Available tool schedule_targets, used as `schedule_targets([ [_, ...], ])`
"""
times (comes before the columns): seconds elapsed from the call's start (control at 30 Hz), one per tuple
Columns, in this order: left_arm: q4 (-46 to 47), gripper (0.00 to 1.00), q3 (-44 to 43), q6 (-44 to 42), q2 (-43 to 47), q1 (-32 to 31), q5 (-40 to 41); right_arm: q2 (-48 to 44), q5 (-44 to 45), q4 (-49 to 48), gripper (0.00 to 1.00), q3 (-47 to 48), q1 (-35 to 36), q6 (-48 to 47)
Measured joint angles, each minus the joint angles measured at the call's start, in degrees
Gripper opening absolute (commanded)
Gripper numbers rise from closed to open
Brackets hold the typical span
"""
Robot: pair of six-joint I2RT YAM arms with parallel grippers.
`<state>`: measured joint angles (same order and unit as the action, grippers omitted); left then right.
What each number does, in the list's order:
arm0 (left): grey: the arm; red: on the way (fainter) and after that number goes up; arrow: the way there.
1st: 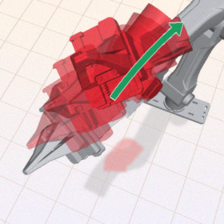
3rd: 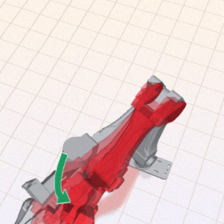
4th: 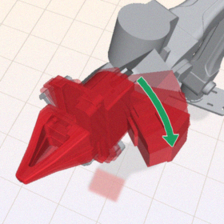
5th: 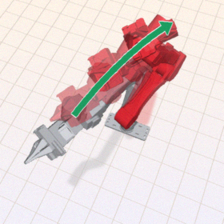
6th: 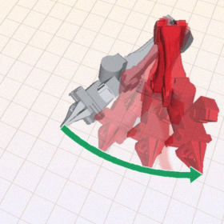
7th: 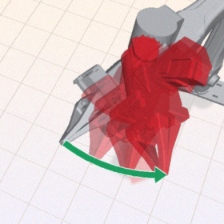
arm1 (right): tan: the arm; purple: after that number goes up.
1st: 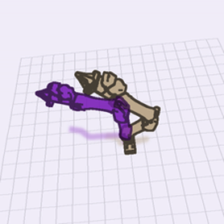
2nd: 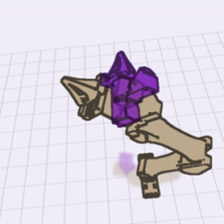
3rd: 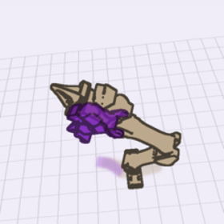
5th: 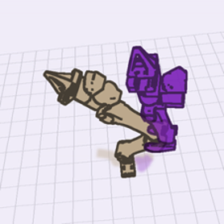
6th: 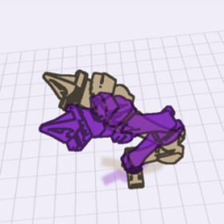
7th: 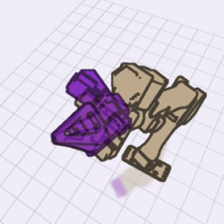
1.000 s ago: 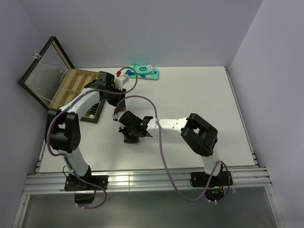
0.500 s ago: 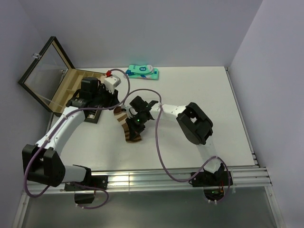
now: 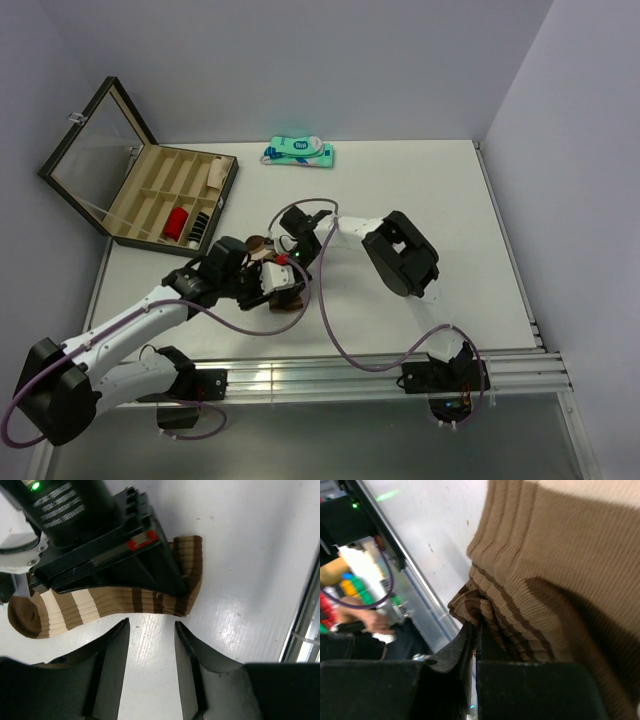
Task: Roll the socks
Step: Roll the sock at the center of the board.
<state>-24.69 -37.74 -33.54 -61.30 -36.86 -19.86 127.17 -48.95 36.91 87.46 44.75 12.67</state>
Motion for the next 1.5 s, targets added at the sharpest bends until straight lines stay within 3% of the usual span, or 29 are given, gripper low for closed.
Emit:
schedule_targets([
  [0.53, 11.3, 0.49, 8.66, -1.25, -0.63, -20.09, 11.8, 4.44, -6.21, -0.24, 0.08, 2.86, -0.02, 10.32],
  [0.87, 20.65, 0.51, 12.61, -2.99, -2.73, -21.0, 17.18, 4.59, -6.43, -1.62, 0.09, 2.95, -0.02, 12.09],
  [1.33, 26.97, 0.48, 14.16, -4.92, -8.09, -21.35, 18.27, 4.74, -6.99, -3.67, 0.12, 2.47, -0.07, 13.05],
  [1.43, 27.52, 0.45, 14.16, -4.96, -9.55, -21.35, 18.29, 4.74, -7.45, -4.35, 0.14, 2.1, -0.2, 13.0],
  [1.5, 27.91, 0.34, 14.14, -4.85, -9.92, -21.35, 18.34, 4.74, -7.45, -4.37, 0.13, 2.08, -0.28, 12.92],
])
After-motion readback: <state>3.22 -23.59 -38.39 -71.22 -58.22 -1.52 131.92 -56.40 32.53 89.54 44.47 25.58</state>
